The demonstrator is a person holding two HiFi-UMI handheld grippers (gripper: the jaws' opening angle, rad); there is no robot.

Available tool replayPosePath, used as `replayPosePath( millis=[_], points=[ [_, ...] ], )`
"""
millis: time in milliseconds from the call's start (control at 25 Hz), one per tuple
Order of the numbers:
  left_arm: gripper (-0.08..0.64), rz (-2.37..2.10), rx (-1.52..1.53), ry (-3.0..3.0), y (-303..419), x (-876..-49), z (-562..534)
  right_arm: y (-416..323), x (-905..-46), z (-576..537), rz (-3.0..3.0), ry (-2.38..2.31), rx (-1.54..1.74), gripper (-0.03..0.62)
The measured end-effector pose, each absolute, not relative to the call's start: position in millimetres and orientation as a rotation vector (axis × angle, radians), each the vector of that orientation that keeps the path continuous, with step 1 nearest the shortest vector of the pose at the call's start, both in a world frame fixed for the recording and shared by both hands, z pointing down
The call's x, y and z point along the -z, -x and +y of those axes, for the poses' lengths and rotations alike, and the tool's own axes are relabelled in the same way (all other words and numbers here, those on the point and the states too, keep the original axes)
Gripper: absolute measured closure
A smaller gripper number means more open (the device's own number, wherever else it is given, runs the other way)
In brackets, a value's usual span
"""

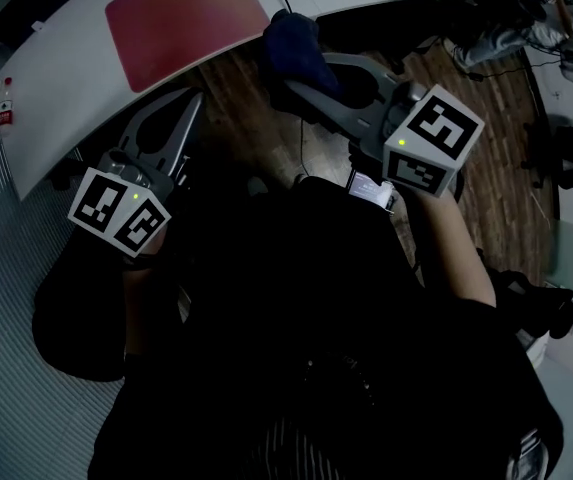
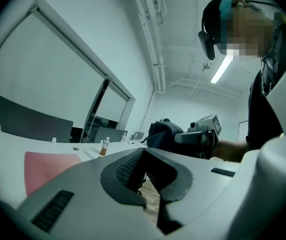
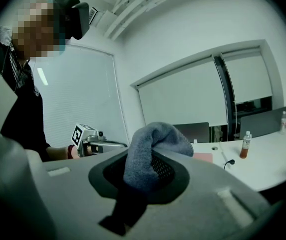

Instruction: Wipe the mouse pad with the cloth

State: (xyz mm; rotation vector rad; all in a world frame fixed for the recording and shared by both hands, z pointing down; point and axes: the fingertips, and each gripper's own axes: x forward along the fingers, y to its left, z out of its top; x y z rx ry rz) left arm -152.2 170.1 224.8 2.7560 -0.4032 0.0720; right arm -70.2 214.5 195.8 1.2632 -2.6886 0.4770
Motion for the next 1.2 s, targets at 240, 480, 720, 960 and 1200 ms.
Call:
replayPosePath(
  millis=[240,480,720,960,1200],
  points=[
    [0.552,-0.447,0.005,-2.725,158,-229,188,60,-191,234,-2.634,-1.229,-0.489,0.528],
    [0.552,-0.521,0.026,-2.709,174,-229,179,78,-179,206,-2.664,-1.137,-0.423,0.528],
    [0.552,-0.603,-0.017,-2.724,166,-225,196,76,-180,194,-2.759,-1.043,-0.421,0.528],
    [0.552,-0.664,-0.065,-2.732,175,-227,150,89,-185,132,-2.841,-0.954,-0.460,0.528],
    [0.552,-0.708,-0.081,-2.697,160,-227,100,73,-191,75,-2.883,-0.908,-0.506,0.528]
  ],
)
